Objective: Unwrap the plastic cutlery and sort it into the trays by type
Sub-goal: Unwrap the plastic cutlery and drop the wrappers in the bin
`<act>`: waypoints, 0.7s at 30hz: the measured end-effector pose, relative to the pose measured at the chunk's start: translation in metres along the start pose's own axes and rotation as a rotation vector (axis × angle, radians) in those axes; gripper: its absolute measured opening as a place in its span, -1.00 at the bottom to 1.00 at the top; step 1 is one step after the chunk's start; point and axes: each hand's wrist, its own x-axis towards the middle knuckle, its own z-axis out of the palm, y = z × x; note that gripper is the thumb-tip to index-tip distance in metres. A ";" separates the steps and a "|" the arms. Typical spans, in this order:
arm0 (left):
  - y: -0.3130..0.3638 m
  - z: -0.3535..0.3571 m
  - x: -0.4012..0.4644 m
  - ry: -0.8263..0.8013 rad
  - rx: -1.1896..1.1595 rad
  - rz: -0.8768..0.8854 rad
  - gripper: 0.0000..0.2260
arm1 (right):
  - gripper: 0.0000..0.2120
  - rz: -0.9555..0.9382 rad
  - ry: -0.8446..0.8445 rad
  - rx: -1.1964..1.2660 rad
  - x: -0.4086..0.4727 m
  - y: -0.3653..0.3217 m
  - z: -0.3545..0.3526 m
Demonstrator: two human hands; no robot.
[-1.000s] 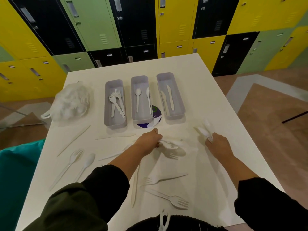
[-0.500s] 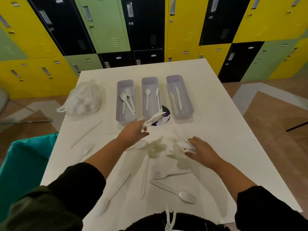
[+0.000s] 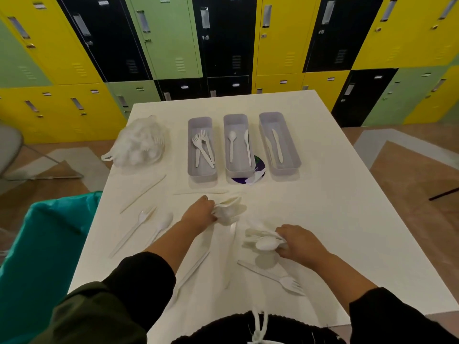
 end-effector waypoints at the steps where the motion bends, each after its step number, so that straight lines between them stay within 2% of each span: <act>1: 0.000 0.002 0.000 -0.006 0.020 0.003 -0.74 | -0.82 0.032 0.015 0.021 -0.002 -0.001 0.000; 5: 0.001 0.004 -0.002 0.071 0.115 0.039 -0.74 | -0.84 0.144 0.107 0.177 -0.009 -0.004 0.002; 8: 0.010 -0.003 -0.004 0.141 0.103 0.061 -0.73 | -0.81 0.191 0.143 0.229 -0.013 -0.009 -0.002; 11: 0.020 -0.009 -0.006 0.146 0.059 0.039 -0.73 | -0.93 0.176 0.100 0.368 -0.018 -0.014 -0.006; 13: 0.025 -0.007 -0.006 0.105 0.017 0.033 -0.73 | -0.89 0.106 0.023 0.406 -0.023 -0.018 -0.012; 17: 0.031 0.000 -0.013 -0.027 -0.011 0.016 -0.63 | -0.88 -0.068 -0.130 0.217 -0.030 -0.024 -0.016; 21: 0.035 0.006 -0.019 -0.115 0.015 0.005 -0.51 | -0.76 -0.112 -0.181 -0.016 -0.029 -0.029 -0.003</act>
